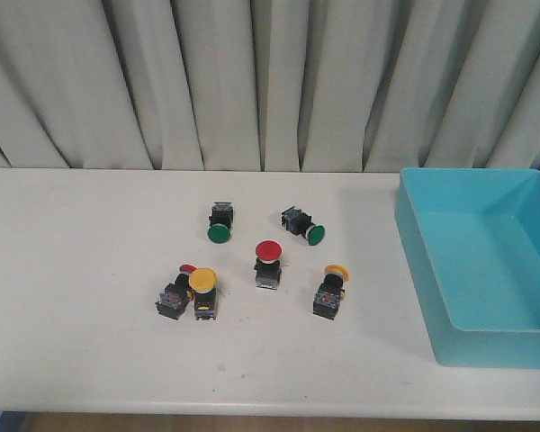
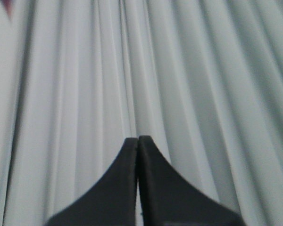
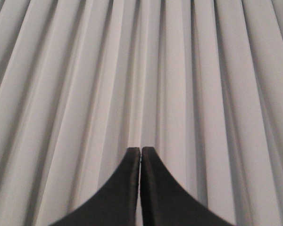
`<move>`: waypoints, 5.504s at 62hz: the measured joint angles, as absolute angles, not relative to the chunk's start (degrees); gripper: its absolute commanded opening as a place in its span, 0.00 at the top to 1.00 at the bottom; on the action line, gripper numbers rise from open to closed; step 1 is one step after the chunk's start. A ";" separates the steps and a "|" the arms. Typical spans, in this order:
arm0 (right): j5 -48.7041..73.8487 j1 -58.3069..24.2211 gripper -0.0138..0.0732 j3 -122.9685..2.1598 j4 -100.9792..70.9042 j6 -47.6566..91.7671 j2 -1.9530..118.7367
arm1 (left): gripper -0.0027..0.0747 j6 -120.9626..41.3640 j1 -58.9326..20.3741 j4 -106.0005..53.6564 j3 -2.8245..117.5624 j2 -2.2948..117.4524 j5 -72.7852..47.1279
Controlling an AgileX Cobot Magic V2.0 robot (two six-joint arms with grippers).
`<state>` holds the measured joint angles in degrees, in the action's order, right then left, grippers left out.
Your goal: Pick red and yellow buttons and place in box
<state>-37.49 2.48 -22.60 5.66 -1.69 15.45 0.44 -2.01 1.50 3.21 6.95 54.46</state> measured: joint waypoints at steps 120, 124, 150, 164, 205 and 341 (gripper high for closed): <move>13.60 -6.97 0.17 -46.57 25.11 -21.34 63.28 | 0.20 2.68 -23.11 -1.00 78.19 93.72 -22.35; 13.66 -6.97 0.17 -46.64 24.87 -21.34 64.45 | 0.20 1.72 -25.71 -1.22 84.15 98.55 -26.56; 13.70 -6.99 0.17 -46.64 22.93 -21.53 71.96 | 0.20 0.88 -32.38 -1.49 111.51 126.88 -46.69; 13.64 -7.04 0.17 -46.64 22.43 -21.53 72.04 | 0.20 0.94 -32.38 -1.43 114.02 132.67 -49.59; 13.58 -7.04 0.17 -46.64 21.63 -21.53 72.04 | 0.46 0.94 -32.38 -3.54 114.19 135.48 -51.84; 9.81 -28.37 0.85 -46.64 18.51 -6.07 71.92 | 0.89 -21.62 -32.32 -43.82 114.68 111.91 -65.27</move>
<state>9.81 -28.37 -46.64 18.51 -6.07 71.92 -21.62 -32.32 -43.82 114.68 111.91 -65.27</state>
